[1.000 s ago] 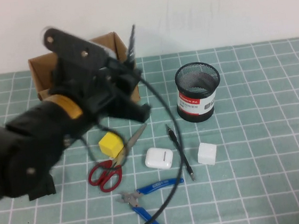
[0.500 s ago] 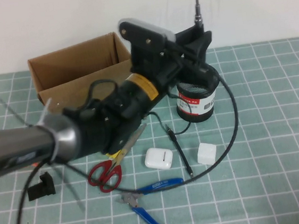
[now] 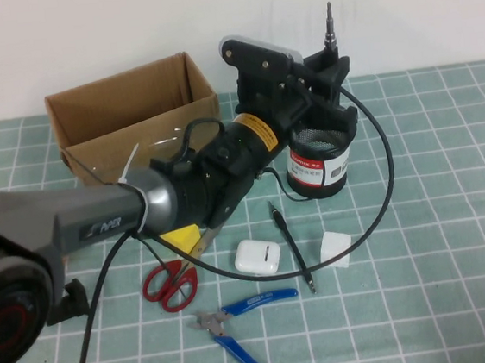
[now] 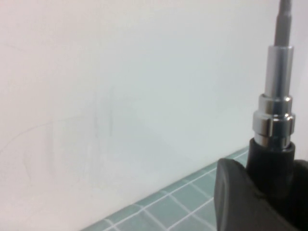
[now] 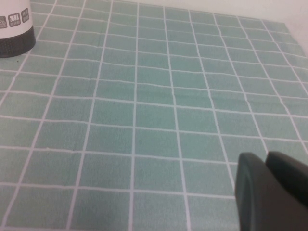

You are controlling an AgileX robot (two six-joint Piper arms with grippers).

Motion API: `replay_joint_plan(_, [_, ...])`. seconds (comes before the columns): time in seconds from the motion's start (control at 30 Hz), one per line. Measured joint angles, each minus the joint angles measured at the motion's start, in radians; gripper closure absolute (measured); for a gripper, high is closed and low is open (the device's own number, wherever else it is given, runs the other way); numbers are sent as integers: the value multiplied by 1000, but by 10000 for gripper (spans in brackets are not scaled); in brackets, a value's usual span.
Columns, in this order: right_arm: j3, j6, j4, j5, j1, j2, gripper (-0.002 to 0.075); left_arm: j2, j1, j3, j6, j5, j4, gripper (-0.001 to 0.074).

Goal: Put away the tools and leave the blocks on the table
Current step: Place the picked object into the round holder

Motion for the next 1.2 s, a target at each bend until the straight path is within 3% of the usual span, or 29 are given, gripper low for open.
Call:
replay_joint_plan(0.93, [0, 0, 0, 0, 0, 0, 732, 70, 8, -6, 86, 74, -7, 556])
replay_joint_plan(1.2, [0, 0, 0, 0, 0, 0, 732, 67, 8, -6, 86, 88, -7, 435])
